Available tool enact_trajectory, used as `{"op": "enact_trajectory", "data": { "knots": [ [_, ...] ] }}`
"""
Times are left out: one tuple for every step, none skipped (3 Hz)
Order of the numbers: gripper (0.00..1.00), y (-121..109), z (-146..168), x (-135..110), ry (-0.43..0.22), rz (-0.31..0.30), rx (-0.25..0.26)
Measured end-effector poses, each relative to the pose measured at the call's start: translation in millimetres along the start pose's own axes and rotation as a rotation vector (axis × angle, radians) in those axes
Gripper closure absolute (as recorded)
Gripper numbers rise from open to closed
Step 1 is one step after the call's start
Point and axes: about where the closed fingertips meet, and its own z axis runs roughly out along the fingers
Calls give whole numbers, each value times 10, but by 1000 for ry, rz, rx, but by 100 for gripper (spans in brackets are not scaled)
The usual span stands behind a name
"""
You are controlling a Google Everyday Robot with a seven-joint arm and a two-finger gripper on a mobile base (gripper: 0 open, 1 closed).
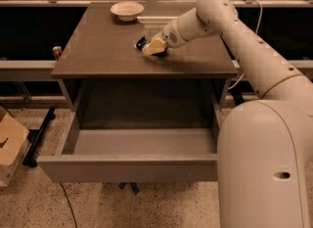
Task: Place rxbar blueberry into top drawer
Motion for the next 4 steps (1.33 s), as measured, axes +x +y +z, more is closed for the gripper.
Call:
{"op": "enact_trajectory", "data": {
  "knots": [
    [80,3,23,20,3,7,-7],
    [100,3,2,-7,3,7,-7],
    [100,4,1,-8,2,7,-7],
    [100,120,-225,-13,-15,-13,14]
  ]
}}
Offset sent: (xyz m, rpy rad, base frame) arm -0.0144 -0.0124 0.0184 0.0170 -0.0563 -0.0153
